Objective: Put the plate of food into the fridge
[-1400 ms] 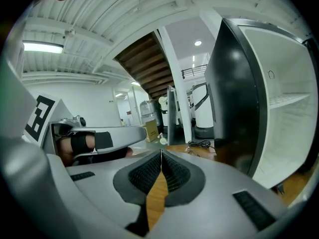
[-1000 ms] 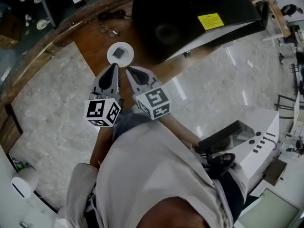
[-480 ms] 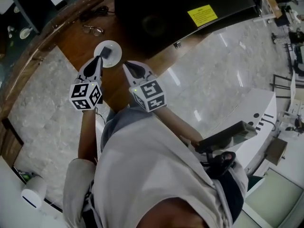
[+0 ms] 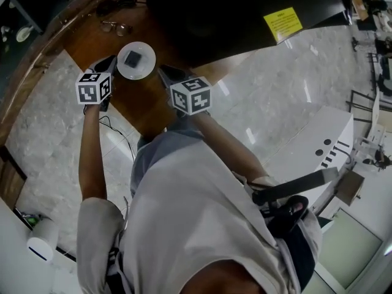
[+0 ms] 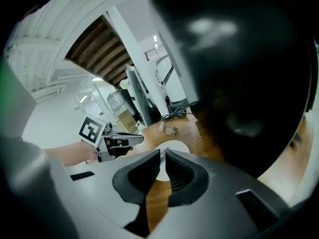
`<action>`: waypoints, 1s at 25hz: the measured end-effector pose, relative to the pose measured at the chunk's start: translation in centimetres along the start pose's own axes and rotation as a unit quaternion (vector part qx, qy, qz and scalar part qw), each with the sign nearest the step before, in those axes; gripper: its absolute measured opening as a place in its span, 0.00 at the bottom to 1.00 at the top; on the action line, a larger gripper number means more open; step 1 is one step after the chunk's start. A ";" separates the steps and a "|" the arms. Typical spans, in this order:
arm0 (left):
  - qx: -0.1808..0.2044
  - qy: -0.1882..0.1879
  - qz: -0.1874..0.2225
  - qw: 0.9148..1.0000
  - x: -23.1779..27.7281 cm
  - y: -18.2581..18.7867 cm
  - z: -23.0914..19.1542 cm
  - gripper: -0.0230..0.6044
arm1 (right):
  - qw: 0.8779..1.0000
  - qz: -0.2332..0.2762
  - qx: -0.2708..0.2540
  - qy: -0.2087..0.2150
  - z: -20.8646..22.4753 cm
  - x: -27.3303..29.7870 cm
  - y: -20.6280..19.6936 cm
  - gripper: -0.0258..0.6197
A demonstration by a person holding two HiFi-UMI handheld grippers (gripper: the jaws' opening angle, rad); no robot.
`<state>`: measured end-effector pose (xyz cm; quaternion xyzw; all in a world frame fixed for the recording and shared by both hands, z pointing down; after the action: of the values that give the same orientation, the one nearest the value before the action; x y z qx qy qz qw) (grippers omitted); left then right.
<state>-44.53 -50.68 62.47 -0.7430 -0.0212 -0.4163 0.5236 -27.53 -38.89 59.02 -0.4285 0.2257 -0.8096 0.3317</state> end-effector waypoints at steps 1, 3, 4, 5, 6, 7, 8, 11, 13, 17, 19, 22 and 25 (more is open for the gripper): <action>0.001 -0.008 -0.018 1.000 0.7 -0.5 -0.7 0.07 | 1.000 -0.004 0.021 0.002 0.6 0.9 -0.3 0.07; 0.003 -0.027 -0.053 0.998 2.1 -1.5 -1.6 0.07 | 0.997 -0.010 0.071 0.004 1.8 2.4 -1.2 0.07; 0.005 -0.032 -0.067 0.997 2.7 -1.9 -2.0 0.07 | 0.995 -0.015 0.098 0.004 2.3 3.2 -1.7 0.07; 0.007 -0.034 -0.077 0.996 3.2 -2.2 -2.4 0.07 | 0.992 -0.020 0.124 0.001 2.8 3.9 -2.3 0.07; 0.009 -0.035 -0.085 0.996 3.6 -2.4 -2.7 0.07 | 0.989 -0.027 0.147 -0.005 3.4 4.6 -2.8 0.07; 0.010 -0.037 -0.090 0.995 4.0 -2.5 -3.0 0.07 | 0.985 -0.034 0.167 -0.013 3.9 5.2 -3.3 0.07; 0.010 -0.040 -0.093 0.995 4.3 -2.5 -3.2 0.07 | 0.982 -0.040 0.184 -0.019 4.5 5.9 -3.7 0.07; 0.015 -0.047 -0.105 0.993 5.3 -2.8 -3.3 0.07 | 0.971 -0.053 0.230 -0.030 5.8 7.4 -4.7 0.07; 0.024 -0.046 -0.113 0.992 5.9 -3.1 -3.2 0.07 | 0.964 -0.054 0.258 -0.029 6.5 8.1 -5.0 0.09; 0.023 -0.042 -0.116 0.992 6.6 -3.2 -3.1 0.07 | 0.953 -0.052 0.298 -0.008 7.0 9.3 -4.8 0.20; 0.019 -0.039 -0.116 0.992 6.7 -3.1 -3.1 0.07 | 0.951 -0.056 0.305 -0.009 7.2 9.7 -4.9 0.20; 0.023 -0.023 -0.113 0.993 7.0 -2.9 -3.3 0.07 | 0.943 -0.067 0.326 -0.002 7.1 10.4 -5.3 0.20; 0.016 -0.016 -0.101 0.995 8.5 -3.1 -4.5 0.07 | 0.929 -0.066 0.365 0.020 7.5 12.4 -5.6 0.20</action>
<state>-43.12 -56.31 70.70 -0.7351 -0.1111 -0.4545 0.4907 -28.28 -44.75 73.38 -0.2756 -0.1073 -0.8644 0.4066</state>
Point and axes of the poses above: the fingertips, and each gripper's own axes: x forward along the fingers, z to its right, y out of its top, the point moved 5 cm from there along -x, backward along the fingers, and after that the axes turned 9 degrees about x, right-handed, at the moved point
